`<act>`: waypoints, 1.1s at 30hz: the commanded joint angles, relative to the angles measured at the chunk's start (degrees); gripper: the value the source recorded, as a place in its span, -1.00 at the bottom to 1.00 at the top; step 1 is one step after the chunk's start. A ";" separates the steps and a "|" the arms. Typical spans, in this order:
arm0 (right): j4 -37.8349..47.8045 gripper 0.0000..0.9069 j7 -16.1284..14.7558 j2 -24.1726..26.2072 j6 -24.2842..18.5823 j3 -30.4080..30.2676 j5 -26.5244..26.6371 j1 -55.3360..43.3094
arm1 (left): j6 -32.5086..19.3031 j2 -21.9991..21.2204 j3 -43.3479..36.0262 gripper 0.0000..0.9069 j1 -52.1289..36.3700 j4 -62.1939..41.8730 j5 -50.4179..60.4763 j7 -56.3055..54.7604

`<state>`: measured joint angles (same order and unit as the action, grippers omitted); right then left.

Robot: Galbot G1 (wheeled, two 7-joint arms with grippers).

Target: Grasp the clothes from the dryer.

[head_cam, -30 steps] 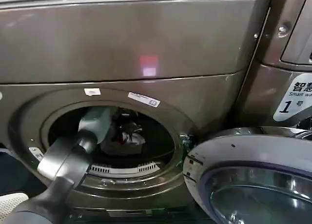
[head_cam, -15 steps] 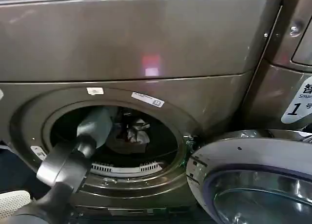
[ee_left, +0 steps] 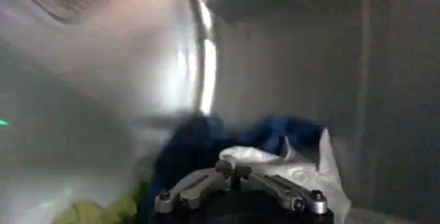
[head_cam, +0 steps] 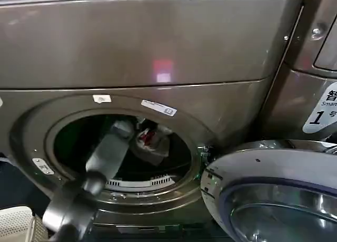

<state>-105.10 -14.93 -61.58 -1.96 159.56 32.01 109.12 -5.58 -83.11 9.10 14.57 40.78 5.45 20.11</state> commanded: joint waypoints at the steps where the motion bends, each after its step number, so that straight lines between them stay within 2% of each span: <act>1: 0.10 1.00 1.02 -0.01 -0.15 -0.13 -0.13 -0.09 | -5.58 -2.10 5.93 -1.00 11.96 17.55 -8.59 -22.95; 9: 0.19 1.00 1.33 -0.11 -0.39 0.30 0.13 0.05 | -11.70 -3.70 8.02 -1.00 19.39 25.27 -4.84 -31.32; 13: 0.44 1.00 1.64 -0.17 -0.15 0.87 0.08 0.24 | -12.80 -4.71 9.81 -1.00 21.77 27.28 -4.39 -32.76; 15: 0.52 1.00 1.54 -0.08 0.56 1.33 -0.08 0.44 | -13.10 -5.08 10.36 -1.00 22.48 27.85 -4.16 -33.13; 18: 0.87 1.00 1.95 0.20 -0.94 1.38 1.71 0.80 | -13.44 -5.21 10.29 -1.00 23.02 28.73 -3.58 -33.27; 33: 1.13 1.00 1.81 0.16 -1.33 1.45 1.84 0.56 | -12.96 -4.76 9.06 -1.00 23.65 30.65 -3.46 -32.47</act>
<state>-104.04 -13.17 -61.42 -3.05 160.94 33.43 109.76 -18.01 -87.84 17.88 36.96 69.71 1.72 -11.19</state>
